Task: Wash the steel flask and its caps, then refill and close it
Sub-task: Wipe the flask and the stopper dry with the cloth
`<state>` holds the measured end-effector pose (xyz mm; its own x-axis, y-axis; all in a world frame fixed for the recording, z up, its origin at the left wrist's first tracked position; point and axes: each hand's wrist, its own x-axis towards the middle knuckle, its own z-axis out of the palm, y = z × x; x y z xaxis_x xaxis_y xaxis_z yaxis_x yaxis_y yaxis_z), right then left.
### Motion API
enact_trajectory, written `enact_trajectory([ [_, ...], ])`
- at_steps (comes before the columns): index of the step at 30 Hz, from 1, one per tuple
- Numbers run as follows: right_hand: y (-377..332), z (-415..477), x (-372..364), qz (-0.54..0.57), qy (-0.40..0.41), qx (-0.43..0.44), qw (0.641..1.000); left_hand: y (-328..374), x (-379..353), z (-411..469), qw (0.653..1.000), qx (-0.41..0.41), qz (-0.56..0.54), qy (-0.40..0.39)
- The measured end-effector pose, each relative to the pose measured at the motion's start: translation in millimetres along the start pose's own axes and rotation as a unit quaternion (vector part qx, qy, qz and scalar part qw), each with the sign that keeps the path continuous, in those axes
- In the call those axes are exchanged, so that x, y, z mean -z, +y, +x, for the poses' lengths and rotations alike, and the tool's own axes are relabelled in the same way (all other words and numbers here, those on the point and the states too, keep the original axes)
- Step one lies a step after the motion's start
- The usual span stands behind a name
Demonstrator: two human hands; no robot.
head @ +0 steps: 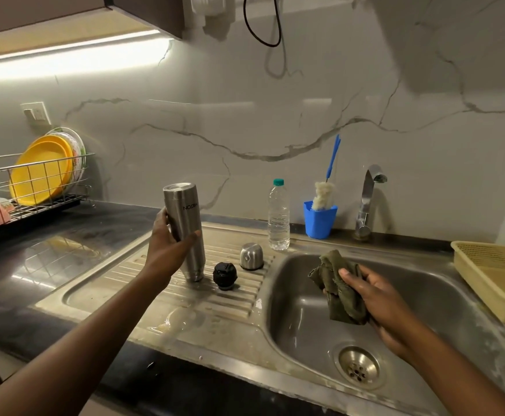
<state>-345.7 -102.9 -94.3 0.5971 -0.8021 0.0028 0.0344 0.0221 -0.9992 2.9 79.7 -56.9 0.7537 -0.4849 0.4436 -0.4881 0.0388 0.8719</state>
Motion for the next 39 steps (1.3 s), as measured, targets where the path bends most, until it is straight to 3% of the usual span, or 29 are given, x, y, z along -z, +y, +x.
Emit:
enact_trajectory([
  [9,2.5,3.1,3.4,0.004,-0.003,-0.003,1.000,-2.6,-1.8,-4.0,1.000,0.006,0.012,-0.003],
  [13,3.4,3.3,2.5,0.012,-0.006,-0.002,1.000,-6.3,2.6,-8.1,0.997,0.011,0.059,0.053],
  [17,0.8,0.6,0.8,0.016,-0.006,0.001,1.000,-4.2,-5.0,-40.2,0.971,-0.151,0.135,0.124],
  [20,-0.1,-0.7,0.7,0.018,-0.006,0.001,1.000,-2.8,-14.2,-63.4,0.956,-0.234,0.176,0.025],
  [23,-0.9,-1.1,0.1,0.018,-0.004,-0.001,1.000,-10.1,-25.8,-71.2,0.944,-0.191,0.245,-0.110],
  [25,-1.2,-1.4,-0.3,0.022,-0.005,0.002,1.000,-14.4,-34.6,-73.3,0.931,-0.145,0.295,-0.157],
  [28,-2.1,-2.3,0.1,0.029,-0.007,0.008,1.000,-15.8,-45.0,-71.6,0.927,-0.085,0.324,-0.171],
  [32,-1.4,-0.5,0.7,0.037,-0.003,0.008,0.999,-13.3,-51.0,-66.1,0.933,-0.076,0.322,-0.144],
  [39,-5.5,-3.8,-2.1,0.008,0.017,0.083,0.996,21.9,-102.7,-68.6,0.963,-0.099,0.151,-0.198],
])
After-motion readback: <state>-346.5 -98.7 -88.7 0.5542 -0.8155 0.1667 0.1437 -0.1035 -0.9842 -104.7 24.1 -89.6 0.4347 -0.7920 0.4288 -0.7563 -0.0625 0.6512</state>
